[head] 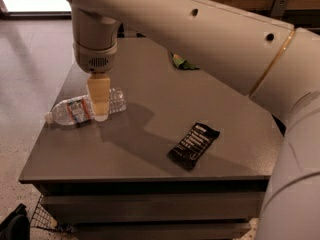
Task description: Place water bottle upright
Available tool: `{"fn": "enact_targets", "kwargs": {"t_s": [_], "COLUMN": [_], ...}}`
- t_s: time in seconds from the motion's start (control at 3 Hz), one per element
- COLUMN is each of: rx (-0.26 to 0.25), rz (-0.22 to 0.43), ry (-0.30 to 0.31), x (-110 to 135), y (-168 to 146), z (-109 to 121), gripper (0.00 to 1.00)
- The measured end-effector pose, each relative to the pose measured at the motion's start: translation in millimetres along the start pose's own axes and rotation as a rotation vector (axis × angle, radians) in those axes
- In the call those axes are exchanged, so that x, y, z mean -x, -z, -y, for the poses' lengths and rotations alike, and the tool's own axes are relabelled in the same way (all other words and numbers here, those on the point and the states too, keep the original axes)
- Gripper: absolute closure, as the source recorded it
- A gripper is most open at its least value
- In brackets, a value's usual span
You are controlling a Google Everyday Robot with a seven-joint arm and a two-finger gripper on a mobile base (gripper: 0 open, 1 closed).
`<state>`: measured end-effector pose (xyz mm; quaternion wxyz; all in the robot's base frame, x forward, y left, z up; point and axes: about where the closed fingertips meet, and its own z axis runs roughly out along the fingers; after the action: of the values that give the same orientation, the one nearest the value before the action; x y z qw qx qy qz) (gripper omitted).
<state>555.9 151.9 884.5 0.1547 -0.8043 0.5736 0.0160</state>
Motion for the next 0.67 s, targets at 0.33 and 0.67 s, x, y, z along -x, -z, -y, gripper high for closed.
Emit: {"fn": "enact_targets", "kwargs": {"t_s": [0.33, 0.67], "rx": [0.034, 0.053], "rz": [-0.047, -0.068], "ry": [-0.043, -0.07], "x": [4, 5], "y": [-27, -42], "z": [-8, -12], "gripper": [0.0, 0.0]}}
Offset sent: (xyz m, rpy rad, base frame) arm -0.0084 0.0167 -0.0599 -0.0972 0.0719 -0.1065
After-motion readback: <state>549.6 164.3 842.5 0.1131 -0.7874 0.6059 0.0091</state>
